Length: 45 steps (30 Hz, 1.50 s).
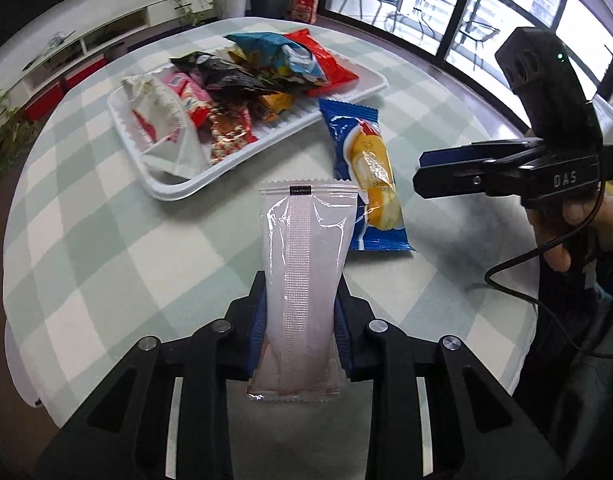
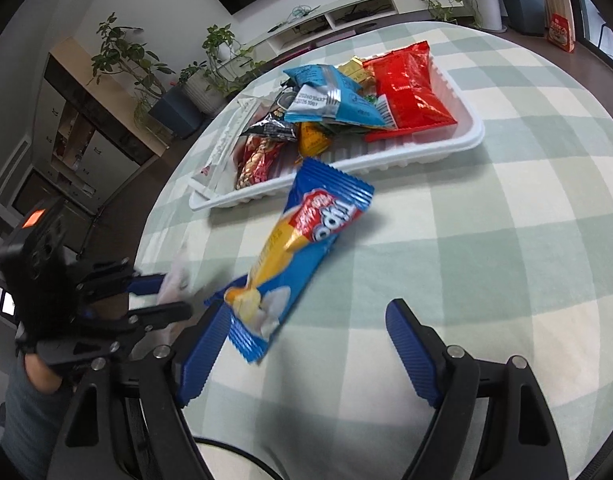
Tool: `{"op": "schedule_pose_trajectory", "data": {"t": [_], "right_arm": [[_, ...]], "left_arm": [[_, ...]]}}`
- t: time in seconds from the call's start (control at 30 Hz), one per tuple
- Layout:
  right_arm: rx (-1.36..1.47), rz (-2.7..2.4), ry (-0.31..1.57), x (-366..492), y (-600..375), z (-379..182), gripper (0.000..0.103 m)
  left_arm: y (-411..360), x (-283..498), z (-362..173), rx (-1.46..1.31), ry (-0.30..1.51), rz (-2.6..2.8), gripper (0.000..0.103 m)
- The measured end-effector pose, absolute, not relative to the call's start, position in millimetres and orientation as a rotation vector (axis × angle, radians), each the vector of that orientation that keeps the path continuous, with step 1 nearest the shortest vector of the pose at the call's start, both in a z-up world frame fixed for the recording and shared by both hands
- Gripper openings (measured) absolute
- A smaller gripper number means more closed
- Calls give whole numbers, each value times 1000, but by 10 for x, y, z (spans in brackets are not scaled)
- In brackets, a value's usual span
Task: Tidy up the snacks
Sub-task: 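Grasp the pink-white bar with the left tool while the right tool grasps the blue Tipo packet, then carry the pink-white bar and Tipo packet into the tray with both tools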
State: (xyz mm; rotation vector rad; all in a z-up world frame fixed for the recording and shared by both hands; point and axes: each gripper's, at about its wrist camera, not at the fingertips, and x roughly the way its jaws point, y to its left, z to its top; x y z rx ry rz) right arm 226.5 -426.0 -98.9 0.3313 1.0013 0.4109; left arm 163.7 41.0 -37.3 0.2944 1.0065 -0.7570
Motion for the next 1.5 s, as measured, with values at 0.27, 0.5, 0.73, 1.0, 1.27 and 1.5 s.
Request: {"op": "schedule_pose_trajectory", "data": {"t": [0.27,0.5,0.73,1.0,1.27,1.5], "right_arm": [[169,323,1040,2535,-3725,-1043,85],[-134,272,996,2443,-3407,-1116,64],[-130,290,1013,2351,-3683,-1063,31],[-21,329,1016,1999,-4046,-1054,30],[161,283,1014,1845,-4708,-1016,30],[260,246,978,1901,-5089,-906,30]], "left_arm": [[709,1434,-232,158,957,-660,27],[687,1355,-235,130,941,-658,27],[620,1316,-272,100,946,-663,27],[483,1235,-288,72,944,-679,27],[360,1256,-264,28,928,-688,27],[402,1428,-104,-27,896,-668,27]]}}
